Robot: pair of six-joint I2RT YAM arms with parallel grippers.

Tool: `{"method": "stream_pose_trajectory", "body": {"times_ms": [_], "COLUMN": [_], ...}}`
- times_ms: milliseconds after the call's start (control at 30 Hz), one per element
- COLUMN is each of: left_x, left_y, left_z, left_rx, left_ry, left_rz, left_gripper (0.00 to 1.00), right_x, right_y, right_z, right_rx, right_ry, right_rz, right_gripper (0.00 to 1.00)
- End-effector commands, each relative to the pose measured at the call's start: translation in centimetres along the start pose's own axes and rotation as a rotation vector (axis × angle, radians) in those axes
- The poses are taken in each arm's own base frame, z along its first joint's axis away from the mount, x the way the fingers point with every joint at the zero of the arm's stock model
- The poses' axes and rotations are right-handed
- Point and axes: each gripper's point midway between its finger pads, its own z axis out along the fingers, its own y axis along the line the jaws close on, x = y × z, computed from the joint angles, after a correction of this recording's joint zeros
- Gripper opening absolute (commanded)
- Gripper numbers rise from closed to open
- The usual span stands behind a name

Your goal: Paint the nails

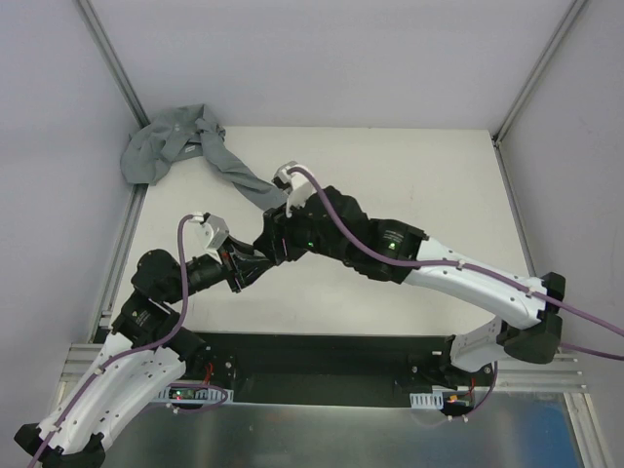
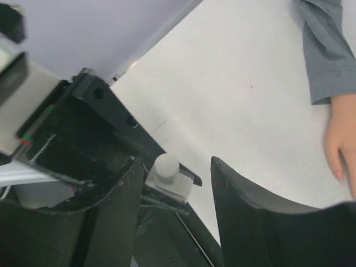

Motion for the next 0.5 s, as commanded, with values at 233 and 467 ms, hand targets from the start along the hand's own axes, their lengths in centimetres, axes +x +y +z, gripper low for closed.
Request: {"method": "stream_pose_trajectory", "body": {"times_ms": [233, 467], "left_x": [-1.9, -2.3], "left_y": [-1.4, -5.9], "left_z": [0.1, -0.4], "left_rx": [0.057, 0.326], "left_ry": [-0.038, 0.015], "left_rz": [0.013, 0.056], "left_gripper": [0.0, 0.0], "right_x": [0.5, 1.4], "right_y": [-0.4, 4.5], "right_z": [1.5, -6.8], "right_rx": [0.118, -0.833], "right_ry": [0.034, -0.012], "right_rz": [-0.146, -0.283], "right_gripper": [0.01, 0.01]}}
